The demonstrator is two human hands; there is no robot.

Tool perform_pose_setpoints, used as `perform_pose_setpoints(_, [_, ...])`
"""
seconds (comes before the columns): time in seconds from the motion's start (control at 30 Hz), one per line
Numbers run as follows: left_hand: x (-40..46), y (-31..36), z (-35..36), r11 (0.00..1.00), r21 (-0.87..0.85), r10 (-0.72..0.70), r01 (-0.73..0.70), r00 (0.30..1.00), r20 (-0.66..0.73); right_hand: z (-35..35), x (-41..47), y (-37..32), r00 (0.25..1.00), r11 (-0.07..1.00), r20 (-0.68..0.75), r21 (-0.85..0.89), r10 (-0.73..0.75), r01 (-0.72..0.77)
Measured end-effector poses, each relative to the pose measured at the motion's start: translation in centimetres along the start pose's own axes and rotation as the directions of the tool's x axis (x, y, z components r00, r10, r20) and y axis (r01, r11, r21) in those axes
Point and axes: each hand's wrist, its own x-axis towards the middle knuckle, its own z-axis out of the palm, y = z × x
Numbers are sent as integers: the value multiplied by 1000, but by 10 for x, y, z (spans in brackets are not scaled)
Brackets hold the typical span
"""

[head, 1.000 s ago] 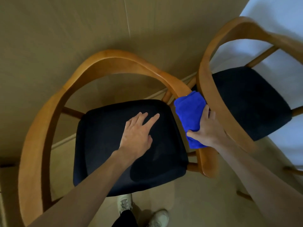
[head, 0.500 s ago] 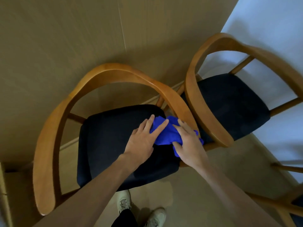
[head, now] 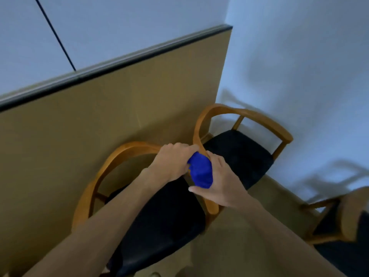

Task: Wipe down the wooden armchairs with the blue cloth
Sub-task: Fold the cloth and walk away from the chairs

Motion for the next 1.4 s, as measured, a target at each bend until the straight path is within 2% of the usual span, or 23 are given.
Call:
perform_pose_setpoints(0.03, [2, 5, -15, 1000, 19, -11, 11, 1000, 3, -8, -5, -8, 998, 998, -56, -65, 12, -15])
perform_pose_setpoints(0.1, [4, 11, -46, 998, 49, -26, 26, 1000, 3, -30, -12, -20, 988, 999, -150, -24, 43, -47])
perform_pose_setpoints(0.27, [11, 24, -119, 997, -41, 58, -58, 998, -14, -95, -26, -39, 924, 999, -382, 28, -28, 42])
perform_pose_setpoints(0.4, [23, 43, -175, 979, -22, 204, -205, 979, -6, -158, -45, -59, 883, 975, -466, 167, -55, 149])
perform_pose_setpoints(0.47, [32, 55, -202, 962, -61, 267, -267, 964, -3, -194, -59, -69, 872, 977, -482, 128, -92, 173])
perform_pose_setpoints(0.53, [38, 68, -228, 932, -154, 325, -327, 945, -44, -228, -73, -80, 872, 985, -465, 0, -154, 174])
perform_pose_setpoints(0.6, [44, 81, -253, 895, -203, 388, -398, 917, -89, -260, -87, -89, 881, 985, -443, -100, -168, 137])
perform_pose_setpoints(0.7, [51, 98, -283, 841, -160, 499, -516, 856, -137, -295, -103, -102, 891, 974, -423, -216, -163, 75])
perform_pose_setpoints(0.87, [54, 120, -317, 782, -89, 601, -617, 783, -160, -336, -128, -124, 844, 933, -512, -358, -159, -42])
perform_pose_setpoints(1.03, [54, 140, -347, 720, 0, 677, -694, 701, -223, -349, -159, -151, 781, 958, -621, -259, -66, -125])
perform_pose_setpoints(1.13, [52, 155, -359, 671, 38, 731, -741, 651, -202, -355, -183, -166, 755, 962, -656, -208, -2, -179])
perform_pose_setpoints(1.4, [42, 217, -366, 445, -87, 865, -891, 453, -217, -367, -274, -199, 712, 912, -681, -165, 172, -377])
